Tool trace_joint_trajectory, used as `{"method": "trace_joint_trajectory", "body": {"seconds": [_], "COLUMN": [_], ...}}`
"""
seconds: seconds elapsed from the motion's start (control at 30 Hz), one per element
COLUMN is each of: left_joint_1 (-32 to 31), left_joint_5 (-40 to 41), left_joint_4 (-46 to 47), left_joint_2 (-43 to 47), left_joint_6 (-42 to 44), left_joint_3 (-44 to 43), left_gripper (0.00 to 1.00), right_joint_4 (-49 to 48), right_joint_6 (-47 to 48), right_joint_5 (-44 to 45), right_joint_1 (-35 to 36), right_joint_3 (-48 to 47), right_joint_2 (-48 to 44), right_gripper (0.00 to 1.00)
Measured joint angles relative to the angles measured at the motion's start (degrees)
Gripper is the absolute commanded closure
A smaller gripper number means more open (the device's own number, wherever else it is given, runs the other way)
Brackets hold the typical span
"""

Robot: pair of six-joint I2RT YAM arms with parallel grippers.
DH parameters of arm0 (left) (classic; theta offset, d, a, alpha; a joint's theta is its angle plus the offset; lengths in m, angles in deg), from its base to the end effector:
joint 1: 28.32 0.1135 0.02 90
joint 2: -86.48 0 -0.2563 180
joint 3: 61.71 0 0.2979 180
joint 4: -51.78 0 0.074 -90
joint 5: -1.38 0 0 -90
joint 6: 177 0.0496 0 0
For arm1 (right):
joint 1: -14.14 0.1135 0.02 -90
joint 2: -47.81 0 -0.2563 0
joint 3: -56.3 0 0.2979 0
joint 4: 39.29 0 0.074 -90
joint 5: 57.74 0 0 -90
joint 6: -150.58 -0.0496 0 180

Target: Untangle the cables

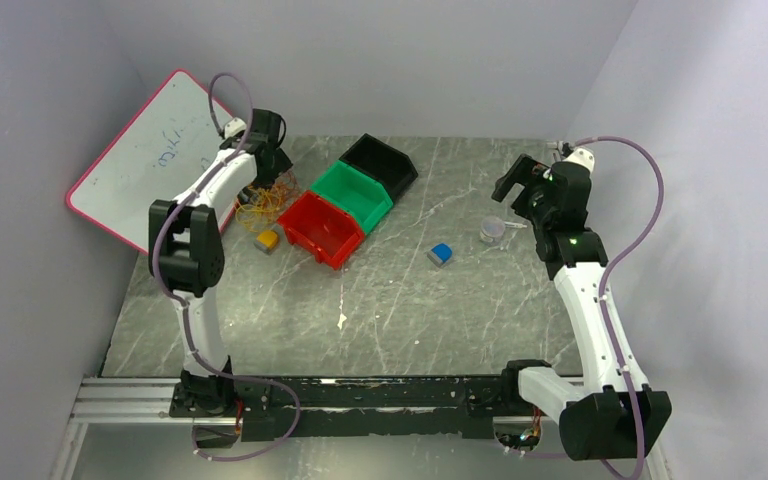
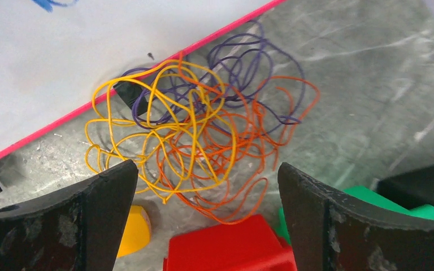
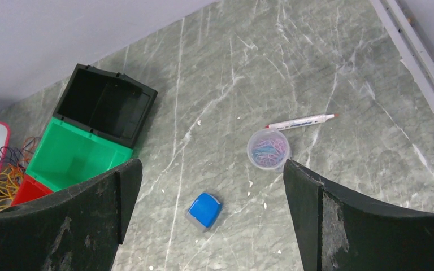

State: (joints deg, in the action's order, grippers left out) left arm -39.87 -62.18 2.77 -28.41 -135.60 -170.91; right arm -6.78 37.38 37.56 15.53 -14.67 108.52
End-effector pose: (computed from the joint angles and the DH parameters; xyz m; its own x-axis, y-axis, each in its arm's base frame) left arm 0.4872 -0.0770 0.2198 -0.4742 -0.5886 -0.6547 -0.6479 0.7368 -0.1931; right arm 0.3020 0.0027 0.3434 -0.3238 0.3845 -0.8645 0.2055 0.9205 0.3325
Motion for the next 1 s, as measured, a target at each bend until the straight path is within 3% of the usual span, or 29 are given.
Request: {"method": "trace_joint_trajectory", "body": {"seconds": [0.83,1.0], "left_joint_1": [0.09,0.09], "left_joint_5": [3.28,3.63], "left_joint_4": [4.87,6.58], "left_joint_2": [-11.19,-12.57], "left_joint_6": [-3.96,-3.96], "left_joint_3": [0.46,0.48], "left_gripper": [0.0,0.15], "right_joint_4": [0.2,0.2], "right_joint_6": [-0.98,-1.07], "right_joint_5": [-4.55,-4.68], "right_joint_1": [-0.02,-0.02], "right_joint_3": [2.93,3.63], "right_joint_2": [-0.39,-1.05], "right_gripper": [0.0,0.0]}}
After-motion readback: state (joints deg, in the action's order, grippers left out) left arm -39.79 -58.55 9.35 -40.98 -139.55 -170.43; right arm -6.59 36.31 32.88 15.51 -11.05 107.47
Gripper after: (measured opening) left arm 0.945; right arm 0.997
